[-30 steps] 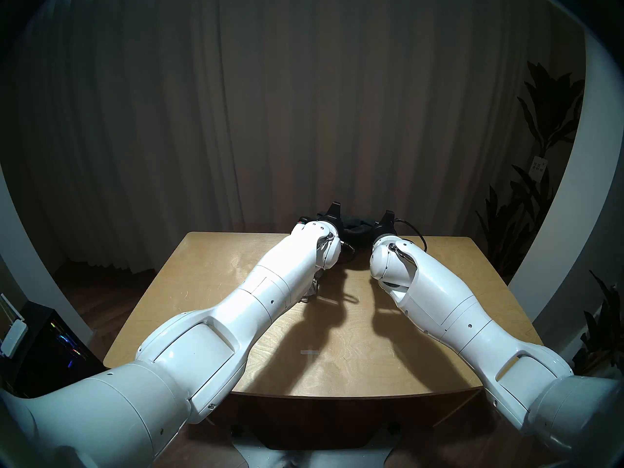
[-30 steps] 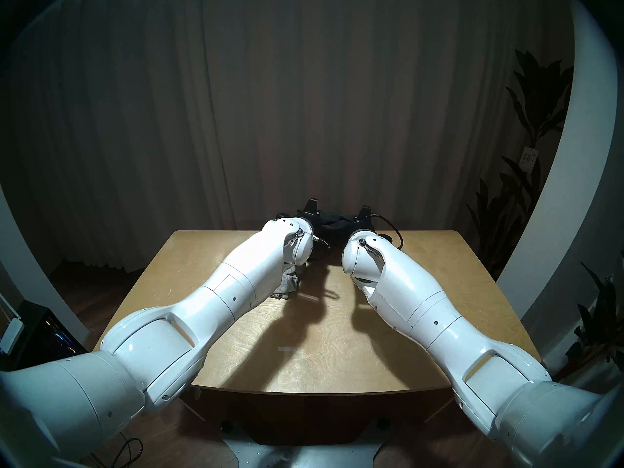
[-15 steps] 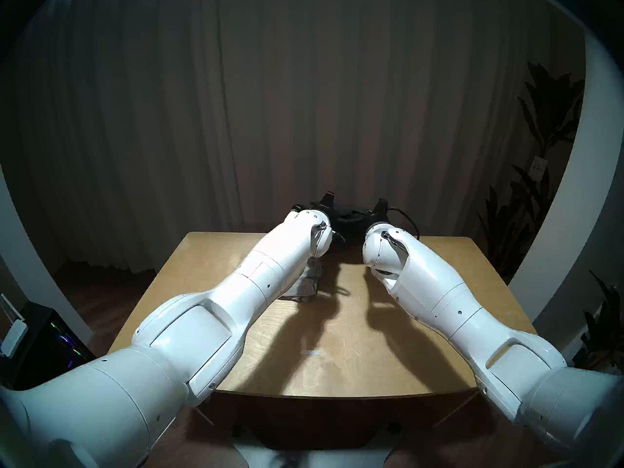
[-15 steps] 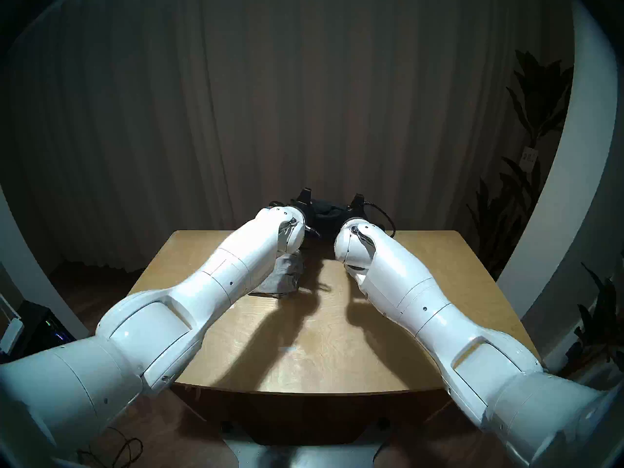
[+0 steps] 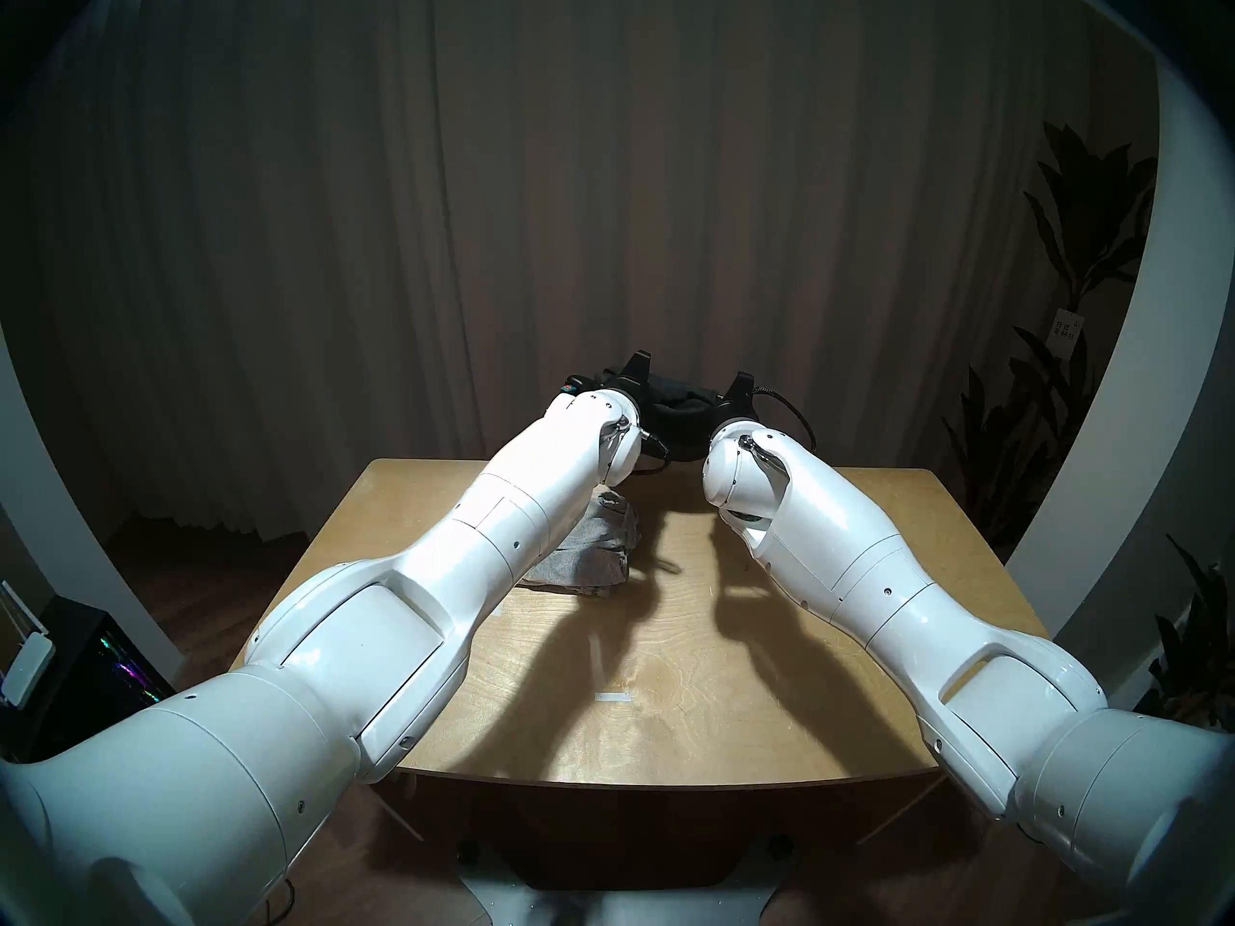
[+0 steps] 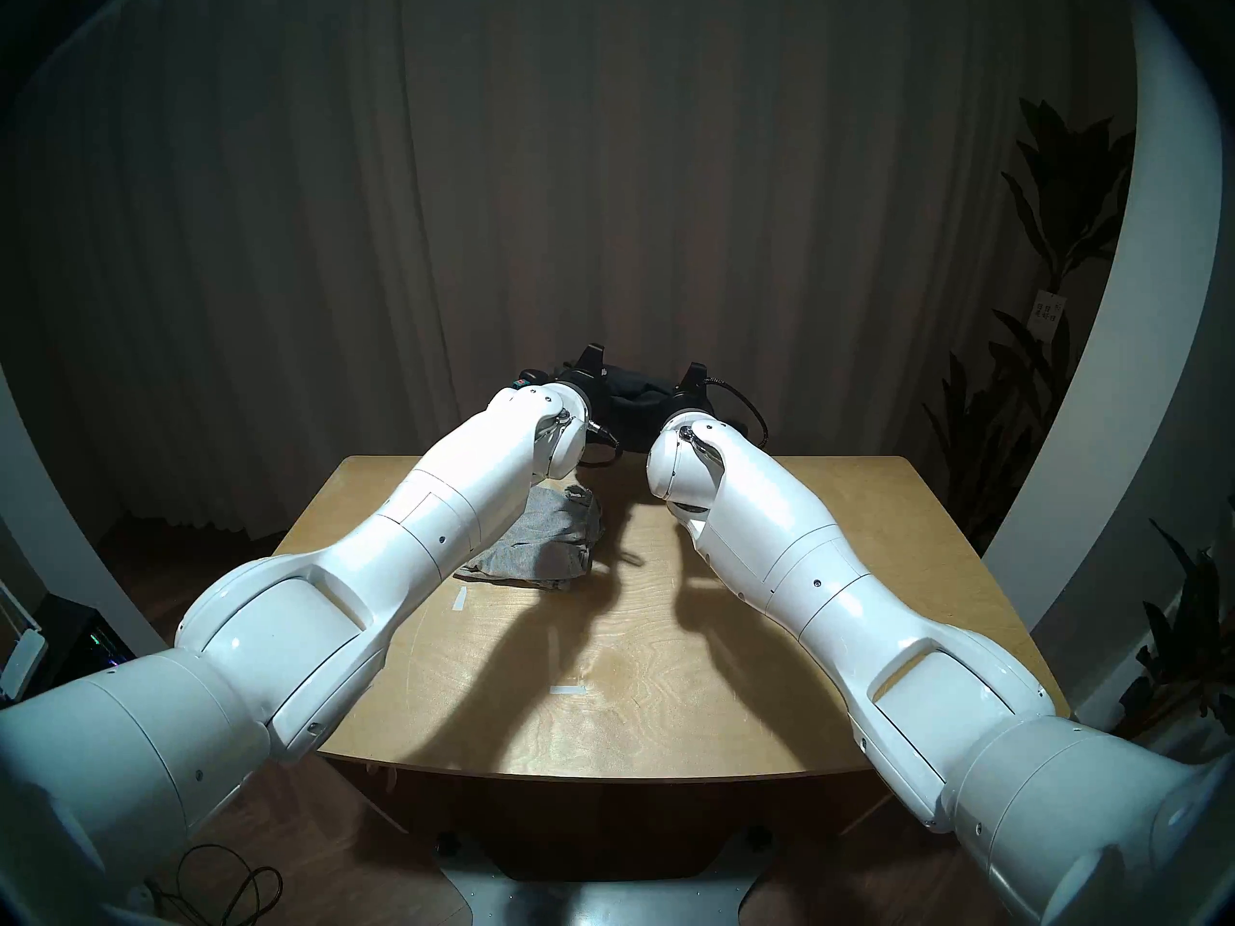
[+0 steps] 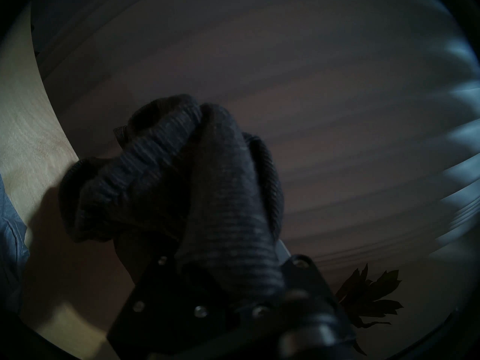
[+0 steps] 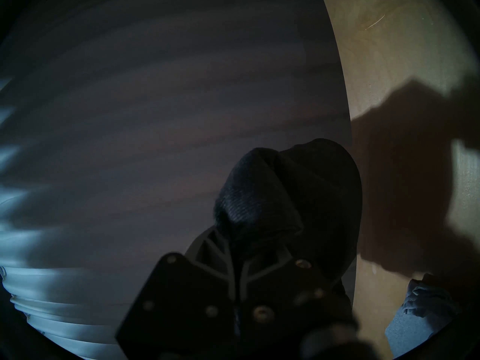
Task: Fold pants twice and stack them
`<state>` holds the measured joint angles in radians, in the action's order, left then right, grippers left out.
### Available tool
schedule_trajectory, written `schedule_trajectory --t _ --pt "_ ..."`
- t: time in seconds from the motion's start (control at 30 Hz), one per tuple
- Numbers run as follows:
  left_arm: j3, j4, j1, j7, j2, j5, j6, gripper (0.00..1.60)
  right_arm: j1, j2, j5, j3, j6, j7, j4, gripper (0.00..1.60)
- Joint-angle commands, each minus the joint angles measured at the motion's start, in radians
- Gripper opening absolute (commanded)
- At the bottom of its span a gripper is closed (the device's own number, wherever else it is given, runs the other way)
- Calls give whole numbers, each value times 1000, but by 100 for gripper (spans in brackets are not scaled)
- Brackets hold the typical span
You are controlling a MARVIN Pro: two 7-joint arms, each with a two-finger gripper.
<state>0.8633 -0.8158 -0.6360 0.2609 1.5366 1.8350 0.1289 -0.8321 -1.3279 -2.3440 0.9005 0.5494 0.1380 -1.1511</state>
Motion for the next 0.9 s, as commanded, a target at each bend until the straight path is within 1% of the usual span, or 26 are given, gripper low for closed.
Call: schedule_trajectory --t 0.0,0.27,0.43,0.47,0.57,0.73,0.87 --pt "21 -71 18 -29 -51 -12 17 0 46 -46 14 -12 -8 -27 -10 0" --pt "41 -171 -47 -12 -128 -5 14 0 44 -69 24 -38 -4 -33 -19 0" --pt "55 -255 -104 5 -172 5 10 0 33 -76 29 -55 5 -35 -29 0" --pt "56 -240 -103 -4 -169 5 8 0 31 -76 30 -57 7 -34 -32 0" --pt "61 -294 -140 8 -194 9 9 0 24 -72 31 -66 12 -29 -45 0" --pt "67 -353 -178 20 -229 13 16 0 11 -68 33 -86 22 -24 -59 0" --pt "70 -401 -202 38 -262 7 27 0 2 -80 33 -103 28 -25 -58 0"
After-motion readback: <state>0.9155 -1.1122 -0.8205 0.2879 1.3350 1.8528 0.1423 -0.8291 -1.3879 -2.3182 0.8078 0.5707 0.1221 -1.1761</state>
